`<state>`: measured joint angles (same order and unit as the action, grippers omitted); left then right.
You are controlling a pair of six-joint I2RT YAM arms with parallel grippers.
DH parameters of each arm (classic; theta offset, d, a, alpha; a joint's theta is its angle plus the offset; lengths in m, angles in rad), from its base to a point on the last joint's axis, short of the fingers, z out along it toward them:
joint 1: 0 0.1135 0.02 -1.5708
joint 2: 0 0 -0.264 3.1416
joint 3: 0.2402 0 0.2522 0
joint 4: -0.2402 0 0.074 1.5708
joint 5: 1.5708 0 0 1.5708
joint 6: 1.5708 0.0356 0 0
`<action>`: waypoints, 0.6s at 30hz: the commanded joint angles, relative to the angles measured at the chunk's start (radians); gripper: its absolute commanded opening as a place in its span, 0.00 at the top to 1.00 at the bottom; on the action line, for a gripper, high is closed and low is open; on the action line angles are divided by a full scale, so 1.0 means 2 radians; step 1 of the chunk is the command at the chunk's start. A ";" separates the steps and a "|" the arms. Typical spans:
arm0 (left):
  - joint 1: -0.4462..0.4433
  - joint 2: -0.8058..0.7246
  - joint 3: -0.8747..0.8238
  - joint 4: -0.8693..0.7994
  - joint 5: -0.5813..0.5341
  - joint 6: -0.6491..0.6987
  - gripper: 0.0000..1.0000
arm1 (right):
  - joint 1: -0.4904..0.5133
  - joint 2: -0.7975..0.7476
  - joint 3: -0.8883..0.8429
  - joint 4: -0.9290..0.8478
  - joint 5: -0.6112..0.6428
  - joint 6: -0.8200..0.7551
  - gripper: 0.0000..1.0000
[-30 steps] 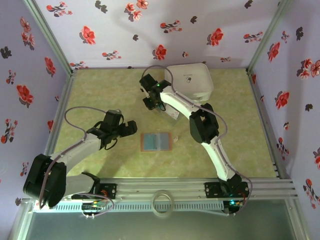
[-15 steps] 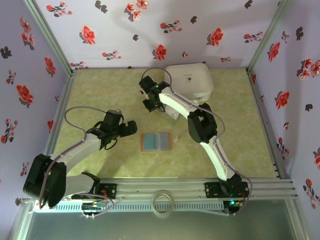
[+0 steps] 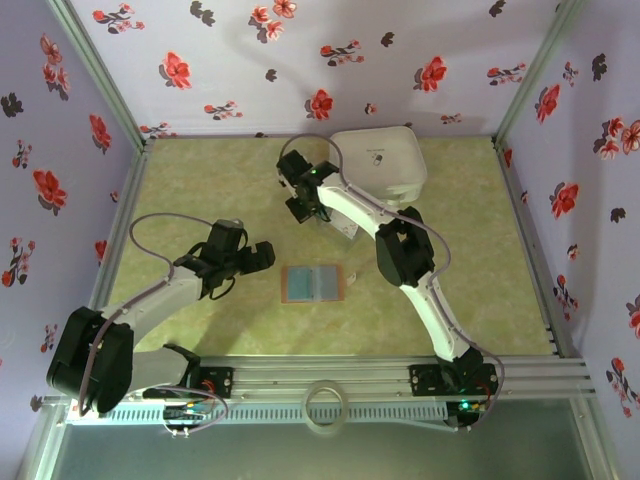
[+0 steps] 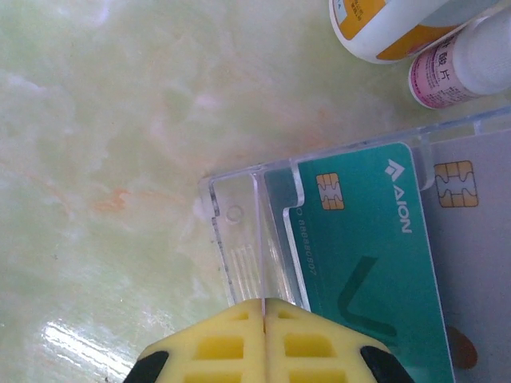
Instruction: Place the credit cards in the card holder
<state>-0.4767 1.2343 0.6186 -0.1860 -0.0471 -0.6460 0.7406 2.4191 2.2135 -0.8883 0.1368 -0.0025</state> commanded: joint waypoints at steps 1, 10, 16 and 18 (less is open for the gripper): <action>0.006 0.006 0.004 0.004 0.006 0.000 0.00 | 0.009 -0.052 0.016 -0.007 0.025 -0.019 1.00; 0.006 -0.003 0.015 -0.014 0.005 0.012 0.00 | 0.018 -0.144 -0.038 0.018 0.009 0.015 1.00; 0.006 -0.015 0.020 -0.030 0.006 0.019 0.00 | -0.001 -0.264 -0.198 0.114 -0.065 0.099 1.00; 0.006 -0.014 0.021 -0.033 0.012 0.022 0.00 | -0.020 -0.314 -0.276 0.170 -0.112 0.148 1.00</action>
<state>-0.4767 1.2266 0.6292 -0.2184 -0.0456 -0.6327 0.7464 1.8793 1.8011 -0.6914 0.0406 0.1371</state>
